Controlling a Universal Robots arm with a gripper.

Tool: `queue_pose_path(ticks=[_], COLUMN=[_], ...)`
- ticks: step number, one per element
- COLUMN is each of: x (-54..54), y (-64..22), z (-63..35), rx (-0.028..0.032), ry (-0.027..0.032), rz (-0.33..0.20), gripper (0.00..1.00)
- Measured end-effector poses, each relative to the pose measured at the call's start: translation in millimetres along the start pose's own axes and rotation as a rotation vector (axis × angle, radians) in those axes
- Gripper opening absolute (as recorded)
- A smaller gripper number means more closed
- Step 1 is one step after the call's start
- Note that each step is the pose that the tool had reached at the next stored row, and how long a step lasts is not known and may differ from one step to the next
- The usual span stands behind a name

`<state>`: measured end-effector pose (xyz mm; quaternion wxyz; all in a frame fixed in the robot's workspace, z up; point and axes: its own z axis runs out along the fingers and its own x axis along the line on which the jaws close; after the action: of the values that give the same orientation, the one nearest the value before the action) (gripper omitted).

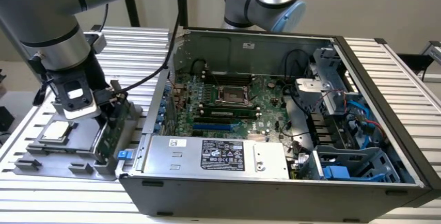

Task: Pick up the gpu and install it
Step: 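Pick up the gpu and move the gpu toward the slot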

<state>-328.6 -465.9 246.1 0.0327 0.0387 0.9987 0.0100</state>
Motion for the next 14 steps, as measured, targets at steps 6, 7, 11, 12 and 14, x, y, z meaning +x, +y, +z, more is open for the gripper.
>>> queue_pose_path(ticks=[6,7,11,12,14], x=[-1.6,-1.9,-3.7,-4.2,-5.2], y=[0.5,0.6,1.1,1.2,1.4], z=[-22.8,-27.3,-45.6,-49.9,-59.0], rx=[0.0003,0.0004,0.0006,0.0007,0.0007], ry=[0.0076,0.0086,0.0117,0.0124,0.014], rz=[0.0,0.0,0.0,0.0,0.0], gripper=[0.27,0.27,0.27,0.27,0.27])
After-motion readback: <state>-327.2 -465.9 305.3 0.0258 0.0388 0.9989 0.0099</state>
